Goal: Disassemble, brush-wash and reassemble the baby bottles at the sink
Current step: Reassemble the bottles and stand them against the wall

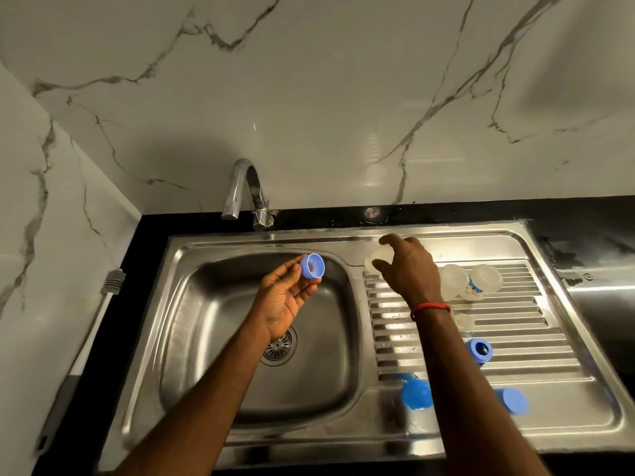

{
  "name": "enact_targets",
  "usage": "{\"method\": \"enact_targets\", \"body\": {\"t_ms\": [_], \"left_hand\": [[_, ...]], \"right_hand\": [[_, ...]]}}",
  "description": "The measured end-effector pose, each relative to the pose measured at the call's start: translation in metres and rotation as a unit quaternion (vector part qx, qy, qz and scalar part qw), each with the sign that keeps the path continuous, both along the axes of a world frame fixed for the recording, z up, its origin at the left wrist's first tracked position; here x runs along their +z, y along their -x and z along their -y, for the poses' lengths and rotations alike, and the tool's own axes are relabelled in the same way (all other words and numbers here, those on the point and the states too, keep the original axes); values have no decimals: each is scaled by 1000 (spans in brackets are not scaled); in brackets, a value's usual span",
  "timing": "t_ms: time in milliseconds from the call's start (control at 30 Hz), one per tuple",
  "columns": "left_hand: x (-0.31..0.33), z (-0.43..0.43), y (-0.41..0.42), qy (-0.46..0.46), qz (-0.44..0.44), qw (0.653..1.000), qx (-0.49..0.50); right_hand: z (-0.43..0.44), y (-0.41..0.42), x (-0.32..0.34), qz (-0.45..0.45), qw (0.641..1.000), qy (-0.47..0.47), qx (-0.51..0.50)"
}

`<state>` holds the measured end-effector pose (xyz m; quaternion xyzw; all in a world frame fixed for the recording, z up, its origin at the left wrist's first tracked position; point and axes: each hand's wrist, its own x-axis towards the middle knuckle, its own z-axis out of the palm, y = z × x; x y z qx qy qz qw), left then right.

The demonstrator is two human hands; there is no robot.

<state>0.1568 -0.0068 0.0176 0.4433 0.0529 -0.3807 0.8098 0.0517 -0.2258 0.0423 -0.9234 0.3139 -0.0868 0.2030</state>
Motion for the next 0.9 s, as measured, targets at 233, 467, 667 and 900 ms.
{"method": "enact_targets", "body": {"t_ms": [233, 467, 667, 900], "left_hand": [[9, -8, 8, -19, 5, 999, 36], [17, -26, 18, -18, 40, 996, 82], [27, -43, 29, -9, 43, 995, 94], [37, -54, 36, 50, 55, 992, 104]], "right_hand": [[-12, -7, 42, 140, 972, -175, 67], [-39, 2, 64, 181, 958, -168, 145], [-68, 12, 68, 237, 932, -156, 227], [-92, 15, 67, 248, 921, -76, 289]]}}
